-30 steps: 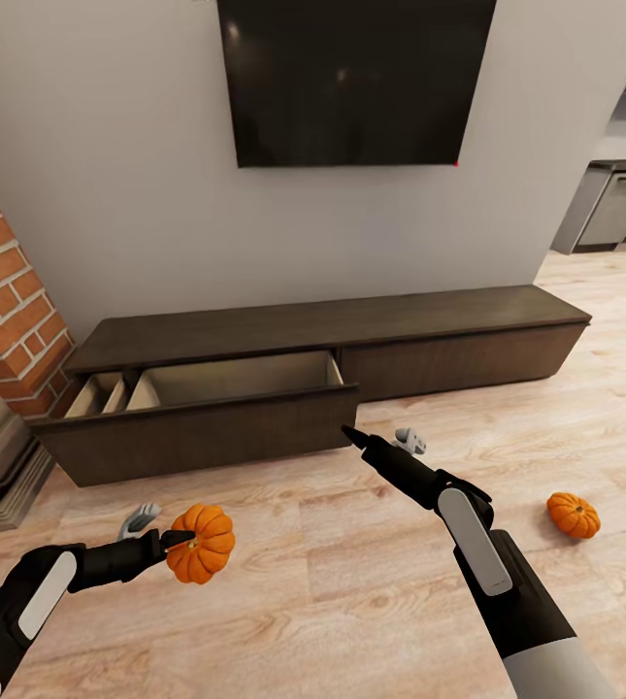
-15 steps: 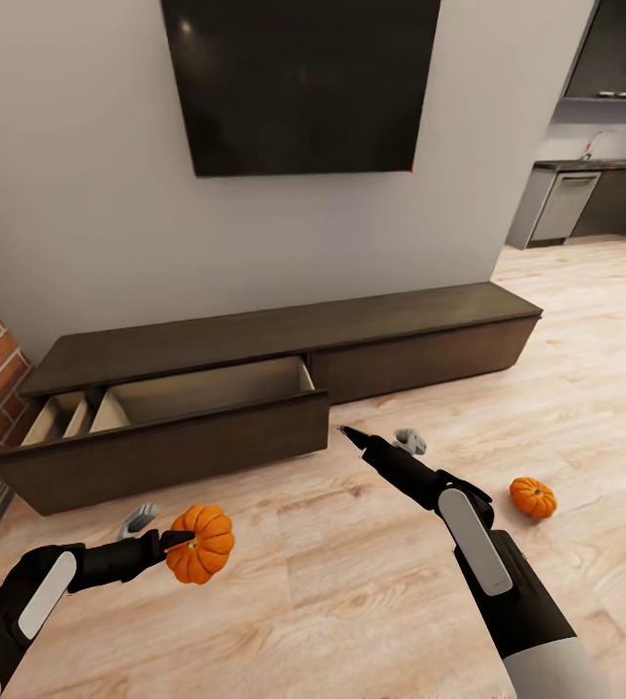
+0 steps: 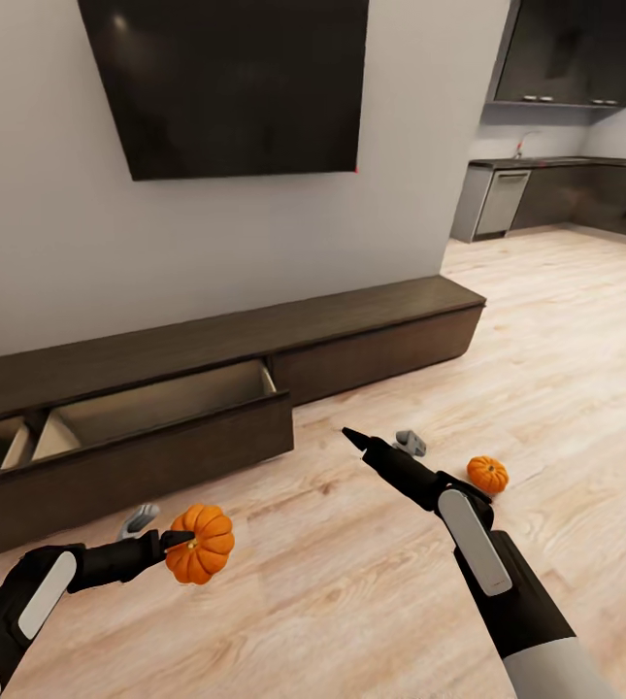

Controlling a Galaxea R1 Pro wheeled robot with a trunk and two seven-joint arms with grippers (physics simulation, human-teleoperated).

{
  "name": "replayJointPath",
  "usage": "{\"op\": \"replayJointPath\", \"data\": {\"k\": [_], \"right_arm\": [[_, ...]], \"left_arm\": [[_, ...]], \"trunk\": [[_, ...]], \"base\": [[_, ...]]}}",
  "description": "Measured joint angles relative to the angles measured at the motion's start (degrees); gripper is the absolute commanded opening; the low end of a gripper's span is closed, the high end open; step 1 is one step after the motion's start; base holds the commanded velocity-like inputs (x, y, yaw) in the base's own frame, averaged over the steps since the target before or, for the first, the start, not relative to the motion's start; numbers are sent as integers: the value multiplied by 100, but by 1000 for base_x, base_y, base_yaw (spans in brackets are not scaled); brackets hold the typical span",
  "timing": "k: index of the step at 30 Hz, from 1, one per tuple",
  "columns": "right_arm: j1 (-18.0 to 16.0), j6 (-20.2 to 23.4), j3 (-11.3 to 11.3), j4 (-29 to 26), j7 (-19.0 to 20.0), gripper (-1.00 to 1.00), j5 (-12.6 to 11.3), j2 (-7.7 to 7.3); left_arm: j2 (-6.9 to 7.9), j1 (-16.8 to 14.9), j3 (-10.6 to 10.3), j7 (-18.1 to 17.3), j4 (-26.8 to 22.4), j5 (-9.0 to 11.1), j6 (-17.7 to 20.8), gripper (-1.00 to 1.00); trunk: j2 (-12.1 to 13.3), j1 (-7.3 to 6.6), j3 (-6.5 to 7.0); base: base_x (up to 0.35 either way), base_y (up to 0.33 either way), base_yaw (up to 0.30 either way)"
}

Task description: Place each of the two pumpkins and all three candles from the living room inside a cabinet in the living room (use any cabinet), then make sure every cabinet is closed, and position the cauldron so it is next to a table in the living room.

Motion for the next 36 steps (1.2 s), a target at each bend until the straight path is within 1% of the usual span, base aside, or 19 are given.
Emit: {"op": "replayJointPath", "data": {"k": [1, 7, 24, 26, 28, 31, 34, 35, 36], "right_arm": [[0, 0, 0, 9, 0, 100, -1, 1], [0, 0, 0, 32, -1, 100, -3, 3], [0, -8, 0, 30, -7, 100, 6, 6], [0, -9, -2, 37, -12, 100, 6, 6], [0, -9, -2, 41, -15, 100, 6, 6], [0, -9, -1, 43, -11, 100, 6, 6], [-1, -9, 1, 44, -8, 100, 6, 7], [-1, -9, 1, 45, -9, 100, 7, 7], [-1, -9, 1, 45, -10, 100, 7, 7]], "left_arm": [[0, 0, 0, -1, -1, 25, 9, -100], [-5, 0, 0, 0, 0, -5, 1, -100], [0, 0, -1, 21, 30, -8, -7, -100], [-4, 0, -3, 145, 32, 9, -4, -100], [-15, 0, -8, 463, 35, 1, -10, -100], [-30, 0, -4, 812, 34, 39, -3, -100], [-39, 1, -2, 1042, 32, 73, -8, -100], [-39, 1, -3, 1082, 33, 33, -21, -100], [-44, 1, -1, 1198, 32, 62, -23, -100]], "trunk": [[40, -22, 20], [281, -154, 140], [963, -527, 481], [1043, -571, 518], [1123, -615, 555], [1243, -681, 609], [1364, -747, 663], [1404, -769, 681], [1444, -791, 699]], "base": [[0, 0, -280], [0, 0, -280], [0, 0, -280], [0, 0, -280], [0, 0, -280], [0, 0, -237], [0, 0, -90], [0, 0, -30], [0, 0, -15]]}}
